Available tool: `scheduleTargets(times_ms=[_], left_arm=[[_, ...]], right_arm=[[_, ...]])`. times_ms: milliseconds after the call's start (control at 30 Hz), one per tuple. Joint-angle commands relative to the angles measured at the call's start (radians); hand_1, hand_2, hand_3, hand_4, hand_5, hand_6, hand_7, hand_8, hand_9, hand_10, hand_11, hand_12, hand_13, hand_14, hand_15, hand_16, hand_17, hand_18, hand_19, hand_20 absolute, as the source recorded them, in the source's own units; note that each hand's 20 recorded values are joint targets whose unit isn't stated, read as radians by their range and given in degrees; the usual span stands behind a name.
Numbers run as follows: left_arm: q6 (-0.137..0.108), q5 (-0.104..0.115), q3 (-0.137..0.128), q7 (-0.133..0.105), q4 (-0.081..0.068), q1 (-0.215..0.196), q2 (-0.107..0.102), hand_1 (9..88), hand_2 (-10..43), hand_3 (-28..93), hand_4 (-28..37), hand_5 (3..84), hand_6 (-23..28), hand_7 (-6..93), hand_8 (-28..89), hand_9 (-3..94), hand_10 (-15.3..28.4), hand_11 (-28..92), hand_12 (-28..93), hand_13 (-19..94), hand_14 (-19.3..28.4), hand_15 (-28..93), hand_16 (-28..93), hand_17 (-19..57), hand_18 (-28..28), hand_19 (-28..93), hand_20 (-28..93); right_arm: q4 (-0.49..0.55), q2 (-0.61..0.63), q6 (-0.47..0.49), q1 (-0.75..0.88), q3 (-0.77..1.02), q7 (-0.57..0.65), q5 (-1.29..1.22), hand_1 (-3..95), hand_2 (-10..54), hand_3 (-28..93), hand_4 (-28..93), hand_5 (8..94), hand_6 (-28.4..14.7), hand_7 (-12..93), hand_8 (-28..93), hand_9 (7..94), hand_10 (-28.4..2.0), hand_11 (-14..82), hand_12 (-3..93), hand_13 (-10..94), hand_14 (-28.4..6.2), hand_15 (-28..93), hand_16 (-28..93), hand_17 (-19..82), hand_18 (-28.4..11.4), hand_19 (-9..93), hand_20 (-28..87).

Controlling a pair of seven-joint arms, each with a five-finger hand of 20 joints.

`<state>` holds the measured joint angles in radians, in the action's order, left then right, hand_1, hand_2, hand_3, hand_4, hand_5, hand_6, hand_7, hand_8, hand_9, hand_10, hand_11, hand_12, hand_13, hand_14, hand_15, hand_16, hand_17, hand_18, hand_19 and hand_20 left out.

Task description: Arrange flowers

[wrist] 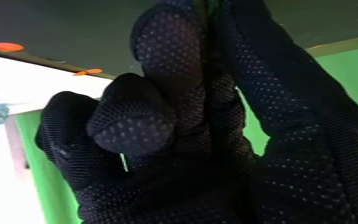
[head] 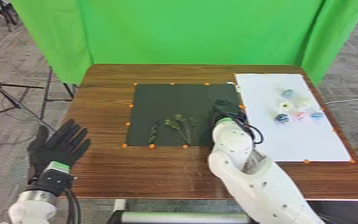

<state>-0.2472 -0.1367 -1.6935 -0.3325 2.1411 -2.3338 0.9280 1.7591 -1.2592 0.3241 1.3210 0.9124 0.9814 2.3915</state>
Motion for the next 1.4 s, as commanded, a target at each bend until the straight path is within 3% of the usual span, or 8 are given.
scheduleTargets(times_ms=[33, 133, 233, 667, 900, 967, 1133, 1400], left_arm=[[0.057, -0.046, -0.026, 0.064, -0.007, -0.016, 0.022, 26.6, 6.9, 69, -28.3, 33.9, 7.6, 17.5, -10, 28.1, 13.9, 23, 12, 18, 13.9, 36, -8, -6.5, 11.2, 30, 8], [0.058, -0.041, -0.029, 0.06, -0.005, -0.022, 0.022, 27.4, 5.8, 68, -28.3, 33.4, 7.7, 17.3, -10, 27.6, 13.9, 23, 12, 17, 13.9, 35, -8, -6.6, 11.2, 30, 8], [0.064, -0.043, -0.03, 0.061, -0.003, -0.028, 0.021, 27.6, 5.5, 68, -28.3, 33.1, 7.8, 17.0, -10, 27.3, 13.9, 23, 12, 17, 13.9, 35, -8, -6.7, 11.3, 30, 8], [0.057, -0.028, -0.028, 0.035, -0.001, -0.039, 0.023, 28.0, 4.3, 68, -28.3, 29.8, 7.8, 16.5, -9, 21.8, 13.6, 21, 13, 15, 13.7, 34, -7, -7.2, 11.6, 29, 8], [0.063, -0.019, -0.025, 0.011, 0.002, -0.044, 0.022, 27.7, 4.9, 68, -28.3, 31.4, 8.1, 16.7, -9, 22.6, 13.8, 21, 13, 15, 13.9, 35, -7, -7.2, 11.6, 29, 8], [0.065, -0.016, -0.025, -0.004, 0.006, -0.05, 0.022, 27.7, 5.1, 68, -28.3, 31.8, 8.1, 16.9, -10, 23.0, 13.8, 21, 13, 16, 14.1, 35, -7, -7.2, 11.7, 29, 8], [0.077, -0.021, -0.025, -0.007, 0.003, -0.044, 0.021, 26.9, 6.0, 68, -28.3, 32.3, 8.1, 16.8, -10, 24.1, 14.2, 21, 13, 16, 14.4, 35, -7, -7.2, 11.8, 29, 8], [0.095, -0.025, -0.009, 0.002, -0.005, -0.03, 0.018, 25.8, 6.5, 69, -28.3, 32.8, 8.1, 16.3, -9, 24.6, 14.3, 21, 13, 16, 14.3, 35, -7, -7.2, 11.8, 29, 8]], right_arm=[[0.013, 0.012, 0.053, 0.05, -0.006, 0.023, -0.019, 46.7, -9.5, 68, -19, 76.7, -6.9, 17, 16, 85.4, -14.0, 39.0, 36.4, 85, -6.5, 64, 42, 58, -21.9, 93, 52], [0.037, 0.014, 0.095, 0.051, 0.004, 0.031, -0.05, 45.5, -9.5, 69, -20, 76.0, -7.1, 17, 13, 84.9, -14.3, 39.6, 34.6, 85, -6.7, 64, 42, 58, -21.7, 93, 52], [0.066, 0.018, 0.115, 0.058, 0.013, 0.03, -0.053, 42.9, -9.5, 71, -21, 73.7, -8.0, 17, -4, 84.1, -14.7, 39.6, 33.5, 84, -7.3, 63, 42, 58, -21.6, 93, 52], [0.176, 0.066, 0.116, 0.094, 0.07, 0.042, -0.039, 40.3, -9.5, 66, -22, 71.8, -9.7, 12, -6, 84.2, -15.3, 37.2, 32.3, 84, -7.7, 63, 41, 57, -21.5, 93, 50], [0.22, 0.181, -0.097, 0.102, 0.132, -0.006, 0.055, 38.0, -9.5, 66, -20, 70.6, -9.5, 12, -6, 82.9, -16.2, 35.0, 31.4, 82, -8.4, 62, 41, 55, -22.8, 93, 50], [0.197, 0.219, -0.168, 0.096, 0.149, -0.039, 0.079, 37.2, -9.5, 67, -19, 67.7, -9.5, 13, -6, 78.1, -17.2, 31.1, 28.2, 78, -10.1, 61, 39, 50, -24.0, 93, 48], [0.13, 0.282, -0.07, 0.03, 0.241, -0.087, -0.075, 37.8, -9.5, 70, -20, 59.2, -9.2, 13, -7, 60.7, -20.4, 17.0, 19.6, 65, -14.3, 63, 33, 42, -23.8, 93, 42], [0.105, 0.364, 0.074, 0.063, 0.316, -0.249, -0.041, 46.7, -9.5, 80, -28, 48.2, -8.4, 14, -9, 43.7, -17.3, 11.8, 16.3, 47, -15.6, 57, 22, 33, -23.6, 89, 41]])
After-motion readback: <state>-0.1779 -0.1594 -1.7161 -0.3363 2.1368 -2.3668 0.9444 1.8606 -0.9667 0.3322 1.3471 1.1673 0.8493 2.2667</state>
